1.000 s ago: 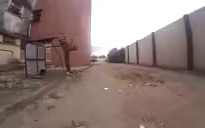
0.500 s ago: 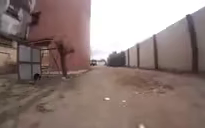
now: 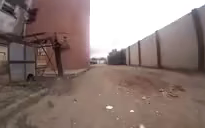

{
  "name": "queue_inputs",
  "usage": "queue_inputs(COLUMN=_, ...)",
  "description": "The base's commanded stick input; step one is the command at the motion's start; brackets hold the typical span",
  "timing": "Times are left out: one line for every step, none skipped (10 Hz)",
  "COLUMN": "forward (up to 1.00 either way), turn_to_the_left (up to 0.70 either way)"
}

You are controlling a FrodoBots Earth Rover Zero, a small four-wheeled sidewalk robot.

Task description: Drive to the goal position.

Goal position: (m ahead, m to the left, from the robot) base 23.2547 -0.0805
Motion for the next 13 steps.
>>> queue_inputs(forward=0.70, turn_to_the_left=0.03)
queue_inputs(forward=0.70, turn_to_the_left=0.02)
queue_inputs(forward=0.70, turn_to_the_left=0.03)
queue_inputs(forward=0.70, turn_to_the_left=0.03)
queue_inputs(forward=0.70, turn_to_the_left=0.02)
queue_inputs(forward=0.70, turn_to_the_left=0.03)
queue_inputs(forward=0.70, turn_to_the_left=0.02)
queue_inputs(forward=0.70, turn_to_the_left=0.02)
queue_inputs(forward=0.70, turn_to_the_left=0.03)
queue_inputs(forward=0.70, turn_to_the_left=0.02)
queue_inputs(forward=0.70, turn_to_the_left=0.02)
queue_inputs(forward=0.70, turn_to_the_left=0.02)
queue_inputs(forward=0.70, turn_to_the_left=0.02)
